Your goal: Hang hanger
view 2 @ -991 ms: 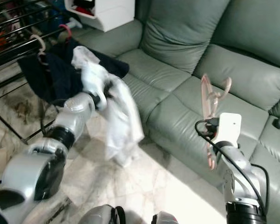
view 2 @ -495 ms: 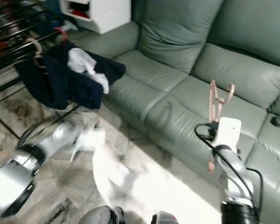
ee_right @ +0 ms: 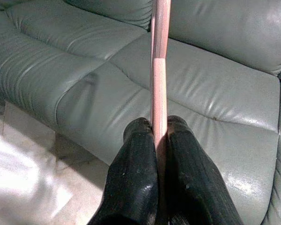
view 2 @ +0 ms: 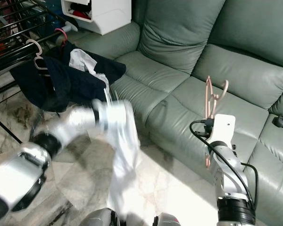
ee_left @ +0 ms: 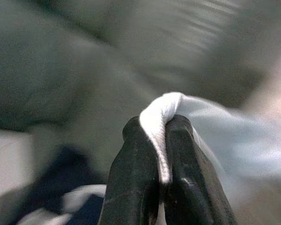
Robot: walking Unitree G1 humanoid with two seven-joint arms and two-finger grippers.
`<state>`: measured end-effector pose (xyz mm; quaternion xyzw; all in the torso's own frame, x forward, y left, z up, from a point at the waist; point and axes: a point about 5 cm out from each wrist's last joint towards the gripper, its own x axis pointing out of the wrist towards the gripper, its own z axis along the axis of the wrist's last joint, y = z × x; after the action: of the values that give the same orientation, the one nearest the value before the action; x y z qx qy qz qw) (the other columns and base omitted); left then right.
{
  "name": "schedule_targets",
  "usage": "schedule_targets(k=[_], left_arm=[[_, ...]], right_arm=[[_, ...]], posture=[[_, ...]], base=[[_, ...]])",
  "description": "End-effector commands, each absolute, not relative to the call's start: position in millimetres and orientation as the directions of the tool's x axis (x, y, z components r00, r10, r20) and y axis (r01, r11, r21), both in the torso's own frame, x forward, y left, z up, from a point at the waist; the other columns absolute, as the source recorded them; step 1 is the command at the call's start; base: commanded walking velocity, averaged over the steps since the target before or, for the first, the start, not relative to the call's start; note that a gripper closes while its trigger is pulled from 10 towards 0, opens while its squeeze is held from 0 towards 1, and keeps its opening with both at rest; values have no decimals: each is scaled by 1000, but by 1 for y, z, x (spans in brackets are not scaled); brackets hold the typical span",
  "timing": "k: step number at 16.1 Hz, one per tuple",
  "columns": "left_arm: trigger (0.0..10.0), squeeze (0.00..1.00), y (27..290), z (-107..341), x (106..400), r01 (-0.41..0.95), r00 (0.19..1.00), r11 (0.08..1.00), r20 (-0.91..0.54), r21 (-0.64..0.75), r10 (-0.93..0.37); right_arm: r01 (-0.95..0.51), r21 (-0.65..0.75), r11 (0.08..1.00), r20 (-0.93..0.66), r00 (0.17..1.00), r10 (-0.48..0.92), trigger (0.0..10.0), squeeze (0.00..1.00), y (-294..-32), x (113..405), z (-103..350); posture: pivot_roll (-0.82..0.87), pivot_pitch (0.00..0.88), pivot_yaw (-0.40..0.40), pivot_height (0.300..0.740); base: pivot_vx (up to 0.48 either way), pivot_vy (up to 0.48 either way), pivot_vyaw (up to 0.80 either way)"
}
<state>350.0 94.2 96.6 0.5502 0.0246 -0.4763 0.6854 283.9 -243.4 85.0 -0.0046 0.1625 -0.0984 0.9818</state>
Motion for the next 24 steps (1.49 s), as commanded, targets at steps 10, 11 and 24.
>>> schedule_targets(k=[10,11,24], left_arm=[[10000,0,120,192,396,-36,892,296,164,955,-421],[10000,0,118,188,395,5,889,325,145,946,-434],[10000,0,126,141,393,320,938,533,-184,783,-294]], right_arm=[[159,-43,986,-328,930,-164,10000,0,-231,289,80],[158,-43,987,-328,931,-163,10000,0,-231,289,80],[-451,-44,892,-362,839,406,10000,0,-200,277,98]], posture=[[-80,29,49,740],[-80,29,49,740],[-95,35,47,740]], base=[[0,0,0],[0,0,0],[0,0,0]])
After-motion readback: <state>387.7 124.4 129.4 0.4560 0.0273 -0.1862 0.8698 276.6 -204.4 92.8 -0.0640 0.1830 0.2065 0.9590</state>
